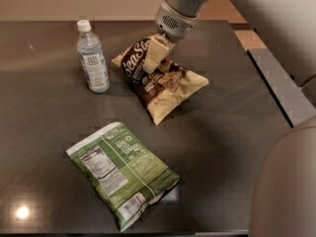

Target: Move brown chip bag near blue plastic bottle

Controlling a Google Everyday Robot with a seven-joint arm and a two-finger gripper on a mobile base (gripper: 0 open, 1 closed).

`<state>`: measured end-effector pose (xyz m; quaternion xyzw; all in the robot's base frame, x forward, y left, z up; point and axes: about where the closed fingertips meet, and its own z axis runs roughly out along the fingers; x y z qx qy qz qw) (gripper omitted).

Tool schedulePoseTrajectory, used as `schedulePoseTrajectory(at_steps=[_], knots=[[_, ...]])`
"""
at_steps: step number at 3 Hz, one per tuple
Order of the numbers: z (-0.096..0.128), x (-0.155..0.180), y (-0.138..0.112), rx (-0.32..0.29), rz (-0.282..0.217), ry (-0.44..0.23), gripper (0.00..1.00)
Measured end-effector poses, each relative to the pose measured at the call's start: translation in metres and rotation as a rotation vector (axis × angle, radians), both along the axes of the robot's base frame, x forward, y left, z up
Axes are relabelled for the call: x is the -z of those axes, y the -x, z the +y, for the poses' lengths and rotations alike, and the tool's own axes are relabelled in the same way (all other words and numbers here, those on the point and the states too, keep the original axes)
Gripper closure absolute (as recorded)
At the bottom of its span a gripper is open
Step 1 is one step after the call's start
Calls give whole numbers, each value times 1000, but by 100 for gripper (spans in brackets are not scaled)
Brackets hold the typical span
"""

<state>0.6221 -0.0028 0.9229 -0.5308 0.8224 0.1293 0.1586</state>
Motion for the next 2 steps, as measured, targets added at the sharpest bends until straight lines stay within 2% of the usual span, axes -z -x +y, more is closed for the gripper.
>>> schedulePoseTrajectory(at_steps=[1,2], knots=[[2,1,-1,0,-2,-3,0],[2,1,-2,0,-2,-3,0]])
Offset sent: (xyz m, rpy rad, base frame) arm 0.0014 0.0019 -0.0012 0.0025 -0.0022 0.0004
